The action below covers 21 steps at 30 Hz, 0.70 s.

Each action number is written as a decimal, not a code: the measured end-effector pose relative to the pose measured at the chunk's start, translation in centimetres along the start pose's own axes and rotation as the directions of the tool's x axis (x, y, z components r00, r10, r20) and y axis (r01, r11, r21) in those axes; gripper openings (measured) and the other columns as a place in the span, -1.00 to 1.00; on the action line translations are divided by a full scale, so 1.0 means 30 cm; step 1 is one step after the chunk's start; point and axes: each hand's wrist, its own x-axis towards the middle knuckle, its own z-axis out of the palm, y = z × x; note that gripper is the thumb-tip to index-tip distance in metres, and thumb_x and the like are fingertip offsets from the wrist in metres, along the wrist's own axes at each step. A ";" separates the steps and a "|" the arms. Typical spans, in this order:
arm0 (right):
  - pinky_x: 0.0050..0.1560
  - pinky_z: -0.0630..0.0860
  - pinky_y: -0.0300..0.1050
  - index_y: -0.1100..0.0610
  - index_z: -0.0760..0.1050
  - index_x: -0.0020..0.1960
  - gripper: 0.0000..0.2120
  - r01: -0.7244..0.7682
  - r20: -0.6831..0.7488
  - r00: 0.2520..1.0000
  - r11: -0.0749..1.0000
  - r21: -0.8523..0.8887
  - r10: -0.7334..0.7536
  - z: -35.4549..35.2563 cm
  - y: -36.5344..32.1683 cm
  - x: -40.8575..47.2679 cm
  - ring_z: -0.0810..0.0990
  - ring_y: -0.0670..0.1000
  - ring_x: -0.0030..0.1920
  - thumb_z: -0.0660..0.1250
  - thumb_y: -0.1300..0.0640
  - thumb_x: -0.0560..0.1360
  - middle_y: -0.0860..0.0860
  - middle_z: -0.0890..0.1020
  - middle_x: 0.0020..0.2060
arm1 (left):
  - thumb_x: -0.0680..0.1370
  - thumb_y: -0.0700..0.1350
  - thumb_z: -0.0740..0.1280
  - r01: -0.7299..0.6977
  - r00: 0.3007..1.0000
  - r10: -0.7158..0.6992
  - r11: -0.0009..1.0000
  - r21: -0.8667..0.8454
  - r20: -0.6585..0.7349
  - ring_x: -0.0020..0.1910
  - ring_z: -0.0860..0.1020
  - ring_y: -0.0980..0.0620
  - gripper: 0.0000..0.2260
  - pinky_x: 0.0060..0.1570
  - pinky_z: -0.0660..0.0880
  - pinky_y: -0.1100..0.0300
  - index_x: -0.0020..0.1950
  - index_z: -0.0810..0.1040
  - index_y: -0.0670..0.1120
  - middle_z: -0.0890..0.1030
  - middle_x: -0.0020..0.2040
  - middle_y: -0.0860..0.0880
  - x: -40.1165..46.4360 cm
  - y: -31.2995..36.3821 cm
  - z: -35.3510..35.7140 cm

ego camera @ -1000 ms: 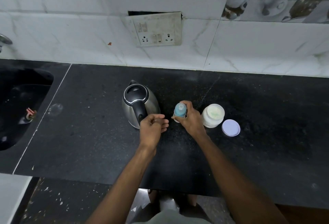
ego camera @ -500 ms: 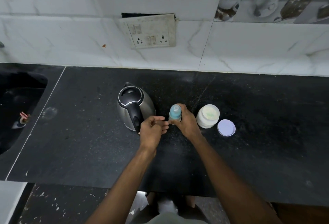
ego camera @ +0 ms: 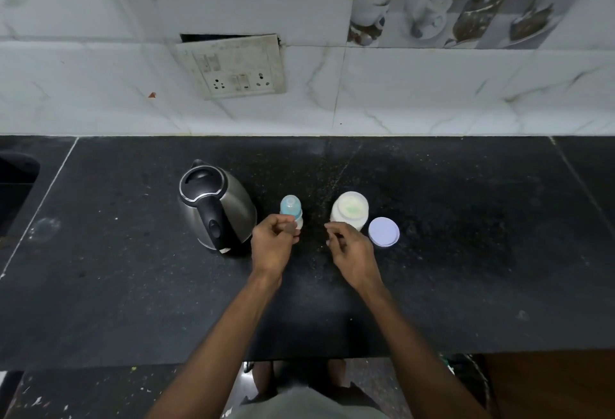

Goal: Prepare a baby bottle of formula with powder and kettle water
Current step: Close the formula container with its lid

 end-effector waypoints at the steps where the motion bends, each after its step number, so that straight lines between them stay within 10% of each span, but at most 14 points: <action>1: 0.03 0.67 0.01 0.07 0.62 0.20 -0.79 -0.011 -0.017 1.000 1.000 0.001 0.011 -0.025 0.013 -0.009 0.72 -0.10 -0.05 0.34 0.23 0.61 -0.04 0.72 0.03 | 0.62 -0.31 0.38 -0.011 1.000 0.011 1.000 0.016 0.010 -0.01 0.72 -0.09 -0.87 0.07 0.69 -0.01 0.03 0.65 -0.08 0.71 -0.02 -0.17 -0.001 -0.007 0.023; 9: -0.09 0.68 0.03 0.00 0.63 0.09 -0.84 -0.141 -0.054 0.989 0.990 -0.023 0.140 -0.234 0.128 0.005 0.72 -0.09 -0.20 0.31 0.16 0.61 -0.09 0.69 -0.08 | 0.56 -0.27 0.48 -0.219 0.960 0.161 0.941 0.257 0.228 0.03 0.67 0.02 -0.73 0.03 0.62 0.26 0.21 0.56 -0.07 0.65 -0.02 0.02 0.001 -0.047 0.214; 16: 0.03 0.62 0.03 0.11 0.63 0.18 -0.79 -0.164 -0.042 0.986 0.963 -0.212 0.159 -0.326 0.255 0.073 0.68 0.08 0.02 0.36 0.21 0.56 0.05 0.70 0.06 | 0.36 -0.01 0.63 -0.320 0.938 0.226 0.858 0.401 0.263 0.27 0.56 -0.07 -0.33 0.26 0.57 -0.15 0.40 0.44 -0.04 0.53 0.30 -0.05 0.059 -0.109 0.338; 21: 0.28 0.47 0.05 0.09 0.47 0.45 -0.43 -0.145 0.170 0.963 0.934 -0.326 0.208 -0.327 0.321 0.129 0.41 0.15 0.37 0.52 0.04 0.48 0.07 0.49 0.38 | 0.31 -0.07 0.72 -0.316 0.941 0.217 0.834 0.452 0.258 0.54 0.29 -0.17 0.05 0.50 0.27 -0.03 0.64 0.19 -0.19 0.33 0.55 -0.19 0.073 -0.086 0.396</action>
